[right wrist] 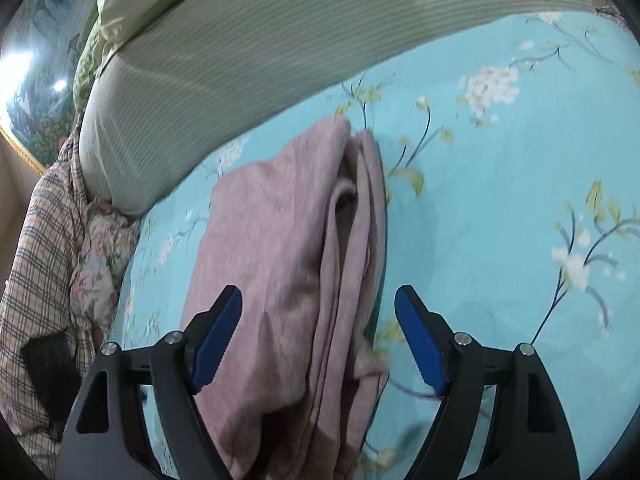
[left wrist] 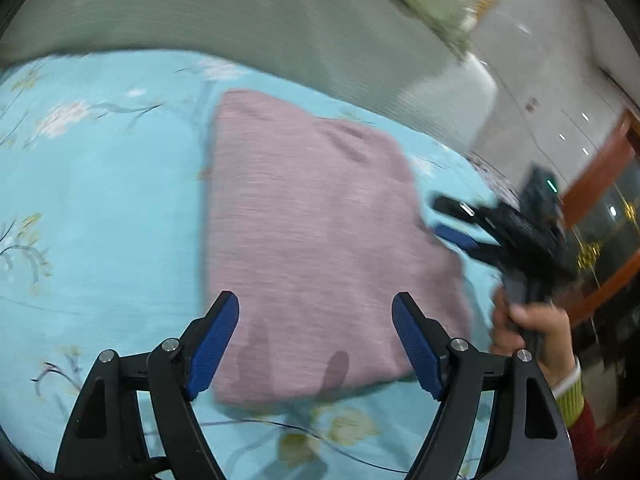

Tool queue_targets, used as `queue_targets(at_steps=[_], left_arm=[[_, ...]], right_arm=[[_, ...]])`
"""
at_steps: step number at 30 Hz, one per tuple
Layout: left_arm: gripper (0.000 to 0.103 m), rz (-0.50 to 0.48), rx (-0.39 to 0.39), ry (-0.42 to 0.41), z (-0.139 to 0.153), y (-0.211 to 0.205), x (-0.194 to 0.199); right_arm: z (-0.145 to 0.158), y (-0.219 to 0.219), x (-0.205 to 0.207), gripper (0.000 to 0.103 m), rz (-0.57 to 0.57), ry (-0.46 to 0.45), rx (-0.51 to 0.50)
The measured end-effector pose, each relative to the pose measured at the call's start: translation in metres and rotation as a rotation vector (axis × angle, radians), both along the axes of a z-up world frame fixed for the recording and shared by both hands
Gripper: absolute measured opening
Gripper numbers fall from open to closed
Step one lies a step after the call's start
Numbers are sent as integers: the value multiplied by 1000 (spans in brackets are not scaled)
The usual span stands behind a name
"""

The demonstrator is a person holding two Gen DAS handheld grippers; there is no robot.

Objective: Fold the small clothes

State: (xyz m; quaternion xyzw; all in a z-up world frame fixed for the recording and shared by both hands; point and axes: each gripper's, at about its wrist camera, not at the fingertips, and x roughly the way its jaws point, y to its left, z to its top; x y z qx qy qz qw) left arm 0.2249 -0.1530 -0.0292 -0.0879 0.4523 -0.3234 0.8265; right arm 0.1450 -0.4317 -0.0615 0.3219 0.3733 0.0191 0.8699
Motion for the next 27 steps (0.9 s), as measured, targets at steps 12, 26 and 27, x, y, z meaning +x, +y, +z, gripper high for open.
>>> queue_targets(at_steps=[12, 26, 27], left_arm=[[80, 72, -49, 206, -55, 4, 83], [37, 52, -74, 136, -43, -14, 95], [36, 54, -81, 125, -38, -8, 90]], right_arm=[[-26, 8, 20, 79, 41, 32, 64], [-13, 29, 29, 35, 86, -3, 122], [-10, 34, 28, 35, 96, -11, 123]])
